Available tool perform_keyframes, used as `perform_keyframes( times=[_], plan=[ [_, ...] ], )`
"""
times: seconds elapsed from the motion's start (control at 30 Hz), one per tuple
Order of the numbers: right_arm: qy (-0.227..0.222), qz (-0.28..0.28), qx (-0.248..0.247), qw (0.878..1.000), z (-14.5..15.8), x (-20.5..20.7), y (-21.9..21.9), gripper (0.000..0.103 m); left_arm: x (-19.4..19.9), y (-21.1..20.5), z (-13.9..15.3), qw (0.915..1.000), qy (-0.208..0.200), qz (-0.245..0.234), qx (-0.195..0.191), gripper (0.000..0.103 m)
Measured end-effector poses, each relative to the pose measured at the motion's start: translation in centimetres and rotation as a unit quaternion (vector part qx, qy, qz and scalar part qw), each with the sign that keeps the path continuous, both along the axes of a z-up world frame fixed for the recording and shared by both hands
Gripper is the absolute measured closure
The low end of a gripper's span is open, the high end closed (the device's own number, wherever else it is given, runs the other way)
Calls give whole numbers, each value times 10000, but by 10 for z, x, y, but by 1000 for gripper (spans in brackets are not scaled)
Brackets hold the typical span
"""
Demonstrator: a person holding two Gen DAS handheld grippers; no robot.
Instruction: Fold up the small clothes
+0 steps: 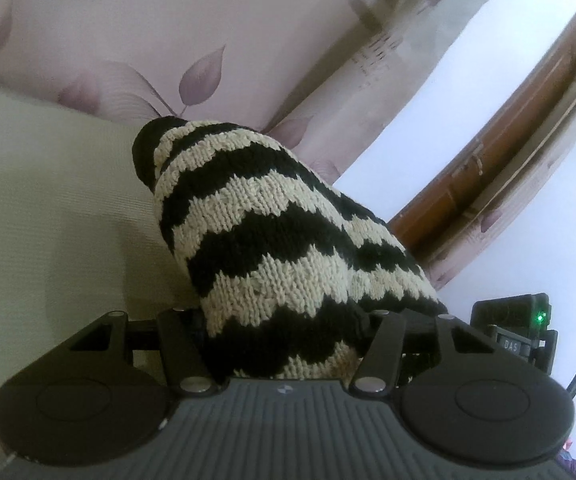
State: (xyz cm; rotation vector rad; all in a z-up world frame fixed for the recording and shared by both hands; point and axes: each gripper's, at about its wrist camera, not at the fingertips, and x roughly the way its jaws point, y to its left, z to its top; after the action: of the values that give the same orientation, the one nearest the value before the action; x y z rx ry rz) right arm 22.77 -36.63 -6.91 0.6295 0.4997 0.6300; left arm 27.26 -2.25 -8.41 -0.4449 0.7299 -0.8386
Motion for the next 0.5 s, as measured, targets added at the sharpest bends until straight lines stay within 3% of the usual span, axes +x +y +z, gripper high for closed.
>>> perform_keyframes(
  times=[0.5],
  plan=[
    [32,314,210,9993,1,-87,77,50,-109,76,27,9985,-163,215,472,45]
  ],
)
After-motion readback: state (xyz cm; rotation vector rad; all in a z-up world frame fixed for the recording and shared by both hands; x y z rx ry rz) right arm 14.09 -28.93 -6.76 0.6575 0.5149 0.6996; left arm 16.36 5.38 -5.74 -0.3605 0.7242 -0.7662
